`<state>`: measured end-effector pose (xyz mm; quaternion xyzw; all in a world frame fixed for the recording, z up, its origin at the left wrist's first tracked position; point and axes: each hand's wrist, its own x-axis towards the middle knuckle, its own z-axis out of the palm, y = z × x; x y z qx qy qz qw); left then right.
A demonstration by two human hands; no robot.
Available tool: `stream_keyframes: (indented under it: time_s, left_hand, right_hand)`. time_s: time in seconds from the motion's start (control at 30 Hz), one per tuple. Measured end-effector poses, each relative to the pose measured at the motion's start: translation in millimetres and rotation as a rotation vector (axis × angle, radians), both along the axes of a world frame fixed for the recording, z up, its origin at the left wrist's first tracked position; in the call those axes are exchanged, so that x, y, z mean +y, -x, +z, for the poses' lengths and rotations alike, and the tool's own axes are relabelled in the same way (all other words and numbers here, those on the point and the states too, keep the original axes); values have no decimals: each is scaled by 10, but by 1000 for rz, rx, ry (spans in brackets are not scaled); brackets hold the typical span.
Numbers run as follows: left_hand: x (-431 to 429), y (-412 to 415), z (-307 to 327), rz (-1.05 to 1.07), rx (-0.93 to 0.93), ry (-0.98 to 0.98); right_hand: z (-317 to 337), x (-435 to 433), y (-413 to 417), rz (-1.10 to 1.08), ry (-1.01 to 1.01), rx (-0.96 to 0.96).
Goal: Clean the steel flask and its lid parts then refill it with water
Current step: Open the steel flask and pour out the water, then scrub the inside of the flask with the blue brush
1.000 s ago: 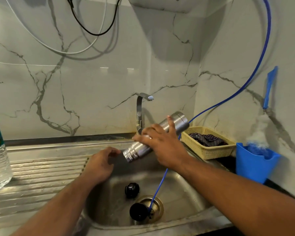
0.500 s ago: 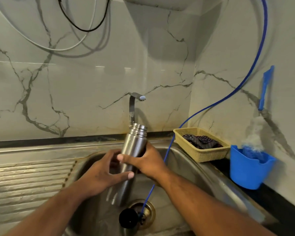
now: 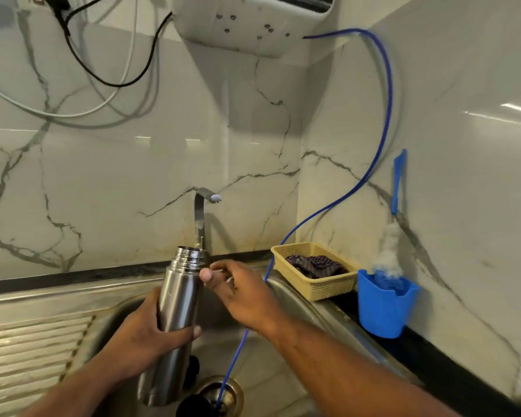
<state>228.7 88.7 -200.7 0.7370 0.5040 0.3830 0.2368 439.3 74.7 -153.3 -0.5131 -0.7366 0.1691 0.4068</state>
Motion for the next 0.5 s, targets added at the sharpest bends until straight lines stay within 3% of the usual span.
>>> stream_keyframes:
  time_s: [0.07,0.17,0.37,0.5]
  left_hand:
    - [-32,-10,39,18,-14,-2]
    - [-115,-80,79,29,-42,-2]
    - [-204,-356,143,14,-40,28]
    - [-185,-563,235,11,-41,-4]
  right_hand:
    - [282,-53,-280,-23,-66,-216]
    - [839,-161,-855,-59,-102,-755]
    - [1564,-436,-1751,-260,61,-1742]
    - [1566,-495,-2059,-328,145,-1934]
